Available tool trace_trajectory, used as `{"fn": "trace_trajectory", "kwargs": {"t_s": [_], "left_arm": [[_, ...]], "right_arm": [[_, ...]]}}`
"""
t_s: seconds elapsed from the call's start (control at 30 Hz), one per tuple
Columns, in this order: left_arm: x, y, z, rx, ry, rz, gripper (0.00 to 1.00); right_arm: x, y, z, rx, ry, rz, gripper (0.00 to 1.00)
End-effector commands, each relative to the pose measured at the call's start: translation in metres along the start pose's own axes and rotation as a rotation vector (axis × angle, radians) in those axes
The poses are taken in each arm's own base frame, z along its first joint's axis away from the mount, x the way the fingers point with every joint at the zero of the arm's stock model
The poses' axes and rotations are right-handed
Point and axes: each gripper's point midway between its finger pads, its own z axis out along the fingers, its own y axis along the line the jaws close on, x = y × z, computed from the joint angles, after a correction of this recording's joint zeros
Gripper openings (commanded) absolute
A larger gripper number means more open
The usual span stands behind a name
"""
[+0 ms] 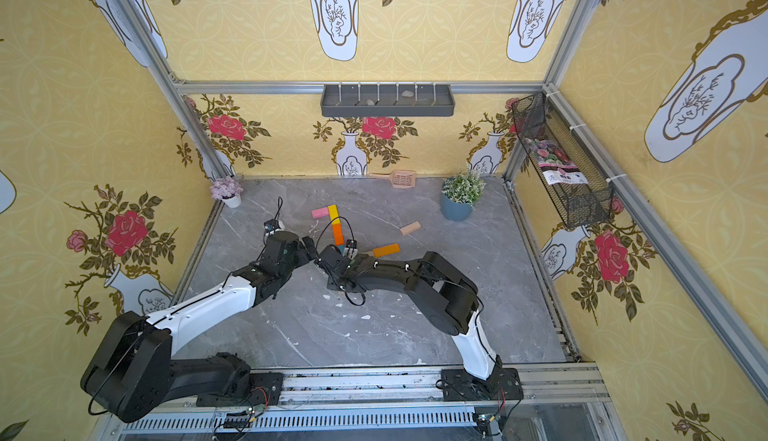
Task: Assemble a giraffe with building blocks
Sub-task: Assemble the building block at the center of the board, then pick up the building block from the center of the board.
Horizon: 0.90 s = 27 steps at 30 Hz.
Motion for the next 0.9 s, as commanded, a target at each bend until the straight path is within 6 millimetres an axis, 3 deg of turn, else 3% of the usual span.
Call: {"fn": "trace_trajectory", "kwargs": {"t_s": [0.0, 0.13, 0.23, 0.37, 0.5, 0.57, 0.67, 0.87], "left_arm": [[-0.002, 0.0, 0.0, 0.001, -0.007, 0.004, 0.99], [-0.002, 0.0, -0.001, 0.002, -0.008, 0.004, 0.99], [-0.002, -0.003, -0.002, 0.016, -0.004, 0.011, 0.99], [0.001, -0.018, -0.004, 0.083, -0.002, 0.06, 0.99], [0.018, -0.059, -0.004, 0.185, 0.028, 0.23, 0.99], [0.03, -0.079, -0.003, 0.209, 0.068, 0.32, 0.99], [0.048, -0.101, -0.002, 0.251, 0.121, 0.395, 0.99], [0.079, -0.13, -0.002, 0.395, 0.262, 0.404, 0.99]], "right_arm": [[0.0, -0.011, -0.008, 0.033, -0.009, -0.001, 0.68], [-0.018, -0.019, -0.031, 0.046, -0.073, 0.016, 0.85], [-0.046, -0.041, -0.051, 0.07, -0.134, 0.04, 0.86], [-0.11, -0.105, -0.067, 0.093, -0.154, 0.137, 0.86], [-0.165, -0.181, -0.073, 0.208, -0.169, 0.232, 0.85], [-0.181, -0.206, -0.07, 0.259, -0.179, 0.267, 0.84], [-0.199, -0.23, -0.055, 0.28, -0.162, 0.315, 0.83], [-0.218, -0.236, -0.021, 0.283, -0.144, 0.346, 0.82]]}}
